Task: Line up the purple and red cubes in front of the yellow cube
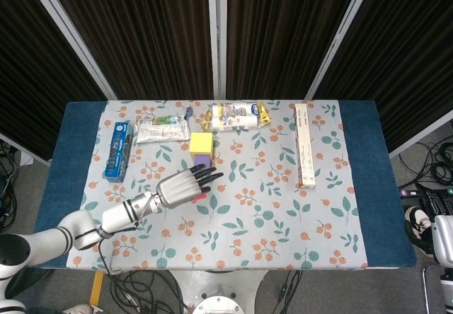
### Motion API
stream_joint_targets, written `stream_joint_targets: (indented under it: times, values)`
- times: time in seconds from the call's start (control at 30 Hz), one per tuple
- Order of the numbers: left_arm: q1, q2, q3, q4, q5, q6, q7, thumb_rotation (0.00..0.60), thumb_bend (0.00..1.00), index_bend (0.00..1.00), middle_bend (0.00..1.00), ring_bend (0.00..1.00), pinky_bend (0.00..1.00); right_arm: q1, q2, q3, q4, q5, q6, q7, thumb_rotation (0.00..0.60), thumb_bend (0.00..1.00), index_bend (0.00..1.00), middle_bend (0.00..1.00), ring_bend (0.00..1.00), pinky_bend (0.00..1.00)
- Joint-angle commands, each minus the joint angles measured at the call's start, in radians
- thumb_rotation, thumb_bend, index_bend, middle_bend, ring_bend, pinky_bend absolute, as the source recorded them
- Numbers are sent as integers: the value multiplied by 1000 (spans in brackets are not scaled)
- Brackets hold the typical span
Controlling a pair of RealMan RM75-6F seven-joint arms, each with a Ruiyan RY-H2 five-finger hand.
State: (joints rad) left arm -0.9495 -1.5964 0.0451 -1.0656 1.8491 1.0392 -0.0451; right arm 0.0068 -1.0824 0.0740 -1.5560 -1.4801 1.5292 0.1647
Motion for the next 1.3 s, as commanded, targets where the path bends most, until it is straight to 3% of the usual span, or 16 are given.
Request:
stream_joint_targets:
  times: [0.03, 0.7, 1.3]
  values:
    - [-32, -28, -10, 33, 4, -29, 2, 600, 420, 502, 123, 82, 188, -1, 0, 1, 1, 2, 1, 1, 600, 294, 94, 145, 135, 238]
    - [-100, -175, 39, 298, -7, -86, -24, 600, 420, 489, 109, 80, 170, -18, 0, 0, 12, 15, 7, 11, 600, 294, 94, 145, 134, 238]
    - [-122, -206, 52, 355, -45, -108, -18, 600, 398, 425, 86, 79, 167, -28, 2, 0, 16, 19, 11, 19, 600, 293, 93, 143, 134, 238]
